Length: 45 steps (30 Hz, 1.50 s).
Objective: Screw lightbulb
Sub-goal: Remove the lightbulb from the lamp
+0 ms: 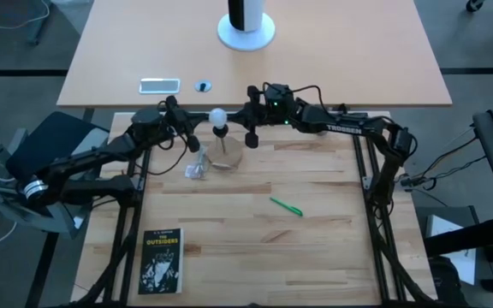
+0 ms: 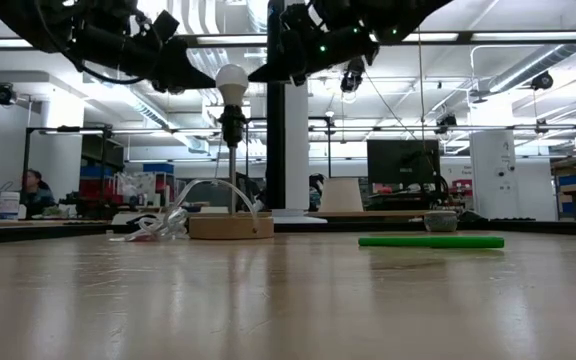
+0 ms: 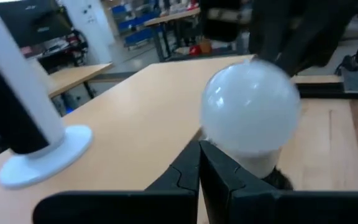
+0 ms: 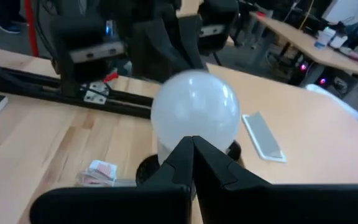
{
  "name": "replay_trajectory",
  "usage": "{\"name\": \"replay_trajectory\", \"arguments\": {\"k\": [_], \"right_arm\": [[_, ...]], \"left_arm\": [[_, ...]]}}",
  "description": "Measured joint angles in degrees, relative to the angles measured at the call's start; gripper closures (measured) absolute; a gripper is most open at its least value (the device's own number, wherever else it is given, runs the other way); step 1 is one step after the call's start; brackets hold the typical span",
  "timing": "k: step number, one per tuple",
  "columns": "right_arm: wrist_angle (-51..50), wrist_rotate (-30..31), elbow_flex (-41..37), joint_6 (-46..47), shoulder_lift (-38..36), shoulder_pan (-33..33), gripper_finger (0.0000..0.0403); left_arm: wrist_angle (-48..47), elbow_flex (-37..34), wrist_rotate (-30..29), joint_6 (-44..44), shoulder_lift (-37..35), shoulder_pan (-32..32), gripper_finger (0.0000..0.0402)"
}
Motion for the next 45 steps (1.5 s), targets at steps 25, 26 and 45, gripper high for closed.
{"name": "replay_trajectory", "arguments": {"k": [25,26,45], "right_arm": [[-1.4,4.1,0.0,1.4,-0.1,-0.3,0.0403],[-1.9,4.1,0.0,1.4,-0.6,-0.3,0.0403],[-0.4,2.6,0.0,2.0,1.3,-0.1,0.0403]], "left_arm": [[1.2,0.0,8.7,0.0,-0.2,-0.1,0.0401],[1.3,0.0,7.9,0.1,-0.3,-0.1,0.0401],[3.0,0.0,12.0,1.7,0.9,-0.2,0.0401]]}}
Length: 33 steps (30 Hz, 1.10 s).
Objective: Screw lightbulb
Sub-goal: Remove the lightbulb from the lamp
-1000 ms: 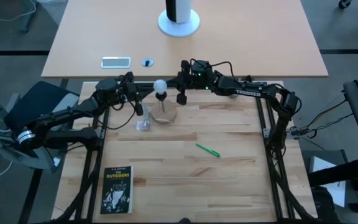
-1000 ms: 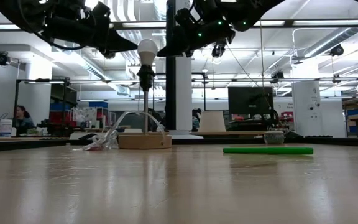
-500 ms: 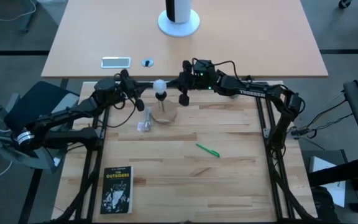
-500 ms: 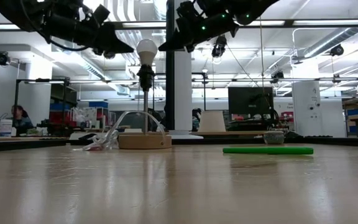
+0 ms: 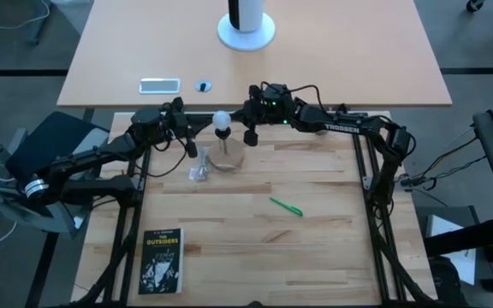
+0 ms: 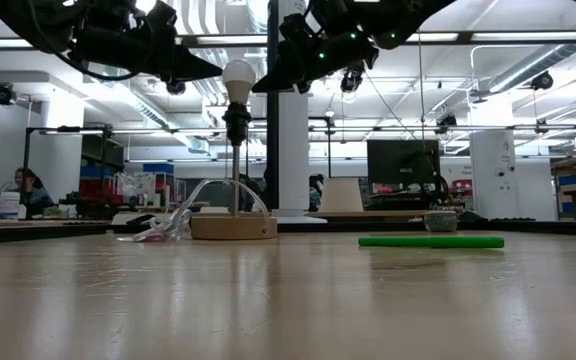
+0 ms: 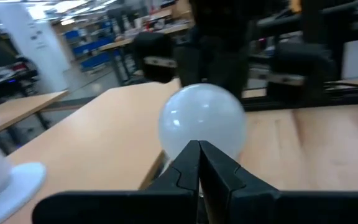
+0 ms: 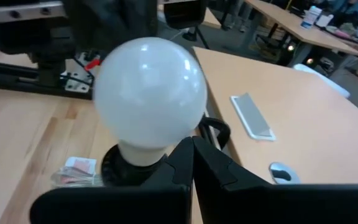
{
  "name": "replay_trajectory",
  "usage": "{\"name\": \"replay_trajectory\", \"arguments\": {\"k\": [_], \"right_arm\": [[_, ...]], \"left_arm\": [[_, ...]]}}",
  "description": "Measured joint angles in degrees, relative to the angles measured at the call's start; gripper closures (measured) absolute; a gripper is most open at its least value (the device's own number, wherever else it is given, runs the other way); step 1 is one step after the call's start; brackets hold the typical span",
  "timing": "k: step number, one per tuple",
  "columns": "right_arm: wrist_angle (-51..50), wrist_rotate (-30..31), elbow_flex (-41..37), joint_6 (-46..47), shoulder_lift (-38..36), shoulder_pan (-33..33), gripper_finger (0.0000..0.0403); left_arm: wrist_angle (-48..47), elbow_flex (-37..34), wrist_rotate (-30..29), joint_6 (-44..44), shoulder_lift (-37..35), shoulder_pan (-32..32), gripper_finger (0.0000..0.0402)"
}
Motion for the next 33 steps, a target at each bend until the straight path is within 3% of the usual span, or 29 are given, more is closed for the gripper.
{"name": "replay_trajectory", "arguments": {"k": [5,17,22,26,33], "right_arm": [[0.8,0.9,0.0,0.7,0.1,0.1,0.0403],[-4.2,5.0,0.0,0.5,-3.4,0.0,0.0403],[-6.7,4.2,-0.2,0.3,-3.8,0.3,0.0403],[-5.7,0.0,-1.0,-0.2,-3.8,0.4,0.0403],[-4.4,0.2,-2.2,0.5,-3.9,-0.3,0.0403]], "left_arm": [[-0.3,0.0,2.3,-0.9,-0.1,-0.1,0.0401],[-3.6,0.0,-9.2,-1.1,-0.9,0.0,0.0401],[-2.9,0.0,-8.5,-0.1,-0.6,0.0,0.0401],[-2.8,0.0,-8.2,-0.1,-0.6,0.0,0.0401],[-2.8,0.0,-8.2,0.0,-0.6,0.0,0.0401]]}}
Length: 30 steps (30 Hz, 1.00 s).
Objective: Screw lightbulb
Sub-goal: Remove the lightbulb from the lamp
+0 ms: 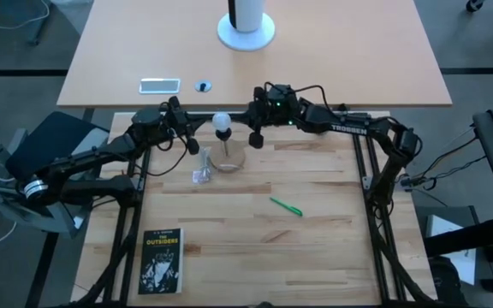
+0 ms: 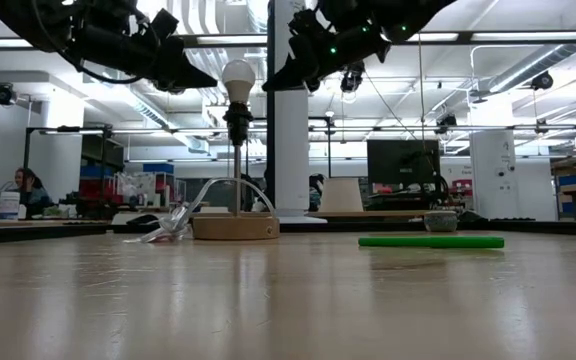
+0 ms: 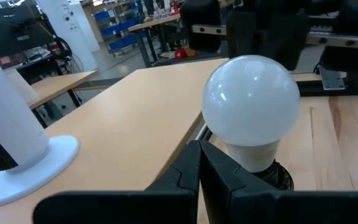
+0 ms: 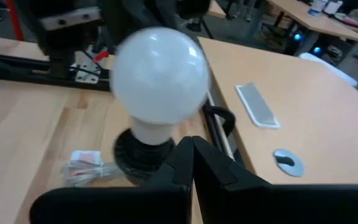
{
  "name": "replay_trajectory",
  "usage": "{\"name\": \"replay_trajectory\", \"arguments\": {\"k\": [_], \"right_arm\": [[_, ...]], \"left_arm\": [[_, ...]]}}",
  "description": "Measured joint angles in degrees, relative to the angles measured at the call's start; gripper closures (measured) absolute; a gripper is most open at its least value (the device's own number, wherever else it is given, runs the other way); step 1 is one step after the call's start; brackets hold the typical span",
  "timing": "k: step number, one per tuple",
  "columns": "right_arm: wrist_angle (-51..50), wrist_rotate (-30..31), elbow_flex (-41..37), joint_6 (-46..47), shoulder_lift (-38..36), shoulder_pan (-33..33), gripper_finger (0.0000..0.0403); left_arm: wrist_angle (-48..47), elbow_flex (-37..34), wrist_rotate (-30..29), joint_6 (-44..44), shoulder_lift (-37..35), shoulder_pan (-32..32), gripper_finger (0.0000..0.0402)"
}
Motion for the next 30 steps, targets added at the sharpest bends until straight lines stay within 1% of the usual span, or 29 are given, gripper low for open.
{"name": "replay_trajectory", "arguments": {"k": [3,9,21,23,27,30], "right_arm": [[1.4,0.3,-1.0,-0.1,0.0,-0.2,0.0403],[3.3,-2.2,-2.0,-2.2,0.0,0.0,0.0403],[7.6,-2.2,-3.2,-6.2,-0.1,-1.5,0.0403],[9.0,-3.7,-3.6,-6.8,-0.1,-2.1,0.0403],[13.7,-9.1,-5.0,-6.6,-0.1,-3.3,0.0403],[16.7,-9.6,-6.3,-7.0,0.2,-4.3,0.0403]], "left_arm": [[0.1,0.0,0.0,0.0,0.1,0.0,0.0401],[0.9,0.0,0.0,0.0,1.2,0.0,0.0401],[3.4,0.0,0.1,0.0,3.8,0.0,0.0401],[4.2,0.0,0.1,0.1,3.7,0.0,0.0401],[6.3,0.0,0.1,2.1,3.7,0.0,0.0401],[7.3,0.0,0.1,4.2,3.8,0.0,0.0401]]}}
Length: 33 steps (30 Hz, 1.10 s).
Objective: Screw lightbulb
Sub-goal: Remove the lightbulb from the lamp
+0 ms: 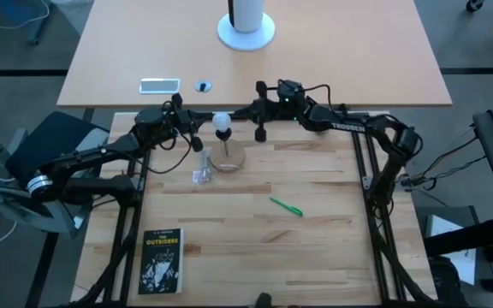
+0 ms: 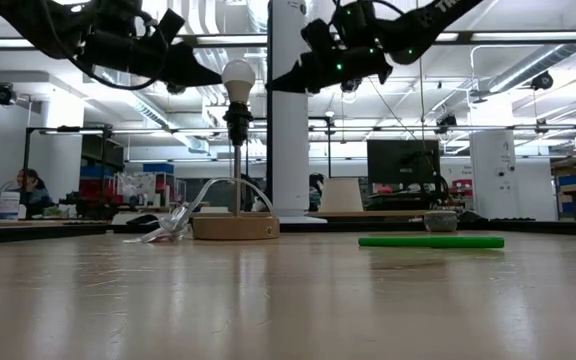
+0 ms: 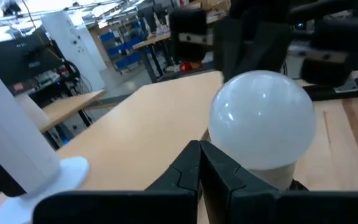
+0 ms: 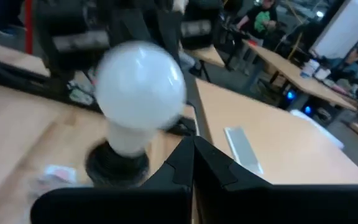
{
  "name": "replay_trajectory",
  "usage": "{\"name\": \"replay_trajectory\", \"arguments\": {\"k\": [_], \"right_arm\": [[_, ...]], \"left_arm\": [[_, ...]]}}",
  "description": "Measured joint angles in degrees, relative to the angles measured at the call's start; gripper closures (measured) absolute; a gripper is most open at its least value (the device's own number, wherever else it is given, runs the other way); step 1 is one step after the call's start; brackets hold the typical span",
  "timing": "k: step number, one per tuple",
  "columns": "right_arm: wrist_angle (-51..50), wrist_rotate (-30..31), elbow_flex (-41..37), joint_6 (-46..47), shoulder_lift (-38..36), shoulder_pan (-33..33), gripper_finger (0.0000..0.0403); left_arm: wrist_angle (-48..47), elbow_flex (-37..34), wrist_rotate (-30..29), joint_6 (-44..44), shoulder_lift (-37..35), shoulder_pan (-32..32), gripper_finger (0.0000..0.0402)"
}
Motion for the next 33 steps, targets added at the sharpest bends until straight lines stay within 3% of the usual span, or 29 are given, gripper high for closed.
{"name": "replay_trajectory", "arguments": {"k": [14,19,33], "right_arm": [[4.5,0.2,-0.2,-0.6,3.6,-2.9,0.0403],[2.8,-1.8,-0.2,3.4,2.8,-1.8,0.0403],[0.0,-2.8,-0.2,4.9,0.9,2.1,0.0403]], "left_arm": [[5.4,0.0,0.5,3.6,0.0,4.2,0.0401],[6.1,0.0,4.3,3.3,0.1,4.4,0.0401],[2.4,0.0,4.2,-2.2,0.1,4.4,0.0401]]}}
